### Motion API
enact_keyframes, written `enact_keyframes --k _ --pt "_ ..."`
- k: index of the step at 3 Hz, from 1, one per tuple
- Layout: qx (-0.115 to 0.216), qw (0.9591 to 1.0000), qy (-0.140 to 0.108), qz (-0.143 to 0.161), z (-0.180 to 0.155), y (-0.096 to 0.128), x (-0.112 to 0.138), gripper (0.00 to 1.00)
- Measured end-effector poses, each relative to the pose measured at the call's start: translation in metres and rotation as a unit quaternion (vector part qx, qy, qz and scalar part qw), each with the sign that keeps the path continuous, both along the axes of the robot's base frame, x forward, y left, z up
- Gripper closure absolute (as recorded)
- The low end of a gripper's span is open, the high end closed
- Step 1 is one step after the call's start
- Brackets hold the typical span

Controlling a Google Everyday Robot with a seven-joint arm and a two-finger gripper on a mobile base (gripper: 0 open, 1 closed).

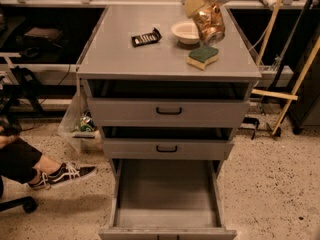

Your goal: Pick orange can from bottom drawer and place on counter

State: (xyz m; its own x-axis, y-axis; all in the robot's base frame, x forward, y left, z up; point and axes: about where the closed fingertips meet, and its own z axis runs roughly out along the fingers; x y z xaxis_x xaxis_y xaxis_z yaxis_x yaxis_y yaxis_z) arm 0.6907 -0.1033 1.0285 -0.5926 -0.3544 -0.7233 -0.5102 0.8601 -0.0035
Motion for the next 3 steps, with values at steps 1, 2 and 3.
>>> enact_keyframes --k 1,2,3 --pt "0.011 0.9999 -0.006 -0.006 0.009 0.01 0.046 1.0" --pt "0.029 0.9994 -0.014 -0.011 -0.001 0.013 0.086 1.0" --pt "0.03 0.9994 -0.012 -0.008 -0.005 0.016 0.087 1.0"
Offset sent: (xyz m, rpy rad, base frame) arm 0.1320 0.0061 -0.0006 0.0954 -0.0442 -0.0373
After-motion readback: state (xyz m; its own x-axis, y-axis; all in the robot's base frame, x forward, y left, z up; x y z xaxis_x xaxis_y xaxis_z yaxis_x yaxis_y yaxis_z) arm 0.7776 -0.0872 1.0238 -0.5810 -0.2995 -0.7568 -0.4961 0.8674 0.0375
